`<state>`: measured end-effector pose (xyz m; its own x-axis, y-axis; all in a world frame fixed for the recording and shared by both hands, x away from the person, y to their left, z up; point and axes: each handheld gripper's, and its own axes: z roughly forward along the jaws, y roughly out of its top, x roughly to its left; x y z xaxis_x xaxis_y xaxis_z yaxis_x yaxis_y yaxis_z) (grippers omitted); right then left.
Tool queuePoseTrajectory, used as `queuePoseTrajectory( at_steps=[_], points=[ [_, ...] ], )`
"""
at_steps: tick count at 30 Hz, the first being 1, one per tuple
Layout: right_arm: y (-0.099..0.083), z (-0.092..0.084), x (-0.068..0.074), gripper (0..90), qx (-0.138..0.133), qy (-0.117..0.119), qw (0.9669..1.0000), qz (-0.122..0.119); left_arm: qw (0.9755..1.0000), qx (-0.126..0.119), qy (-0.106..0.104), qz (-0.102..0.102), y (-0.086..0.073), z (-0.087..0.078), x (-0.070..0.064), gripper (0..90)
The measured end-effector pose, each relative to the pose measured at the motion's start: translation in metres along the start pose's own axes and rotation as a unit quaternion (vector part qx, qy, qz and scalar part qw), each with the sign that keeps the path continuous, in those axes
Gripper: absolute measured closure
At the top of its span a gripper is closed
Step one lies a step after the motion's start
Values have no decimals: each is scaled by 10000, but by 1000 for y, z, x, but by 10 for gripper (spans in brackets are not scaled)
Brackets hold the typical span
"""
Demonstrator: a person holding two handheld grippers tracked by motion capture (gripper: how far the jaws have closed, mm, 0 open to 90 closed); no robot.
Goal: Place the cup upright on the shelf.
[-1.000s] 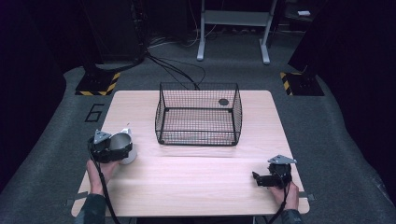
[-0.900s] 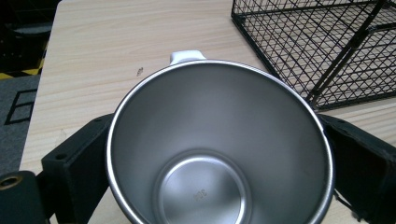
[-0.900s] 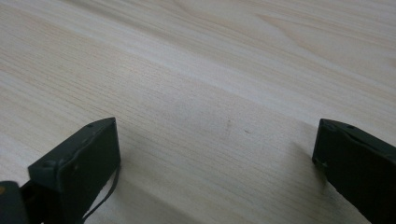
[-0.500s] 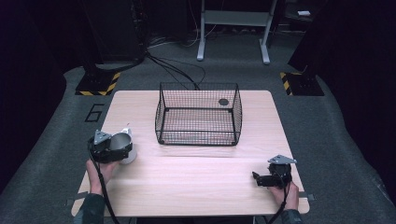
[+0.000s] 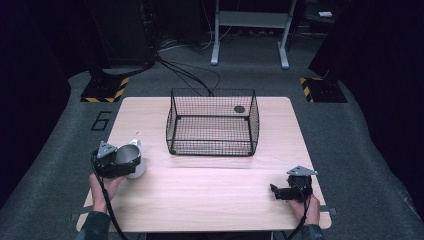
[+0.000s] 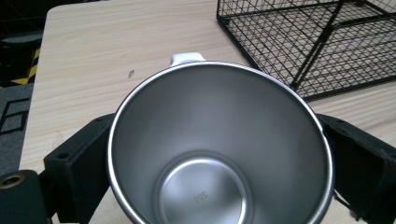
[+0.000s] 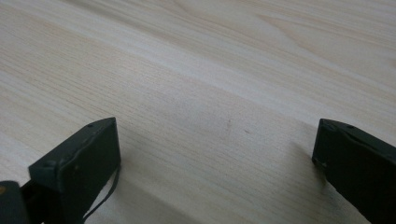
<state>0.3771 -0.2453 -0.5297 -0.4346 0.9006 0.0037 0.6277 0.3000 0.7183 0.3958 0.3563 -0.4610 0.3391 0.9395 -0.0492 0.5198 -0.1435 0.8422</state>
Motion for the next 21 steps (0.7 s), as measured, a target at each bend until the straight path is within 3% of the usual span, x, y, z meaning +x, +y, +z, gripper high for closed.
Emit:
queuePoseTrajectory(
  at_steps=[6,13,21],
  points=[
    [0,0,0,6,2,0,10000,12,9999,-6,-67,132,0,-8,-6,61],
    [0,0,0,6,-5,1,10000,-5,9993,-127,-276,212,2,-17,-18,61],
    [0,0,-1,6,5,0,10000,-49,9981,-83,-506,347,3,-22,-31,60]
  ],
)
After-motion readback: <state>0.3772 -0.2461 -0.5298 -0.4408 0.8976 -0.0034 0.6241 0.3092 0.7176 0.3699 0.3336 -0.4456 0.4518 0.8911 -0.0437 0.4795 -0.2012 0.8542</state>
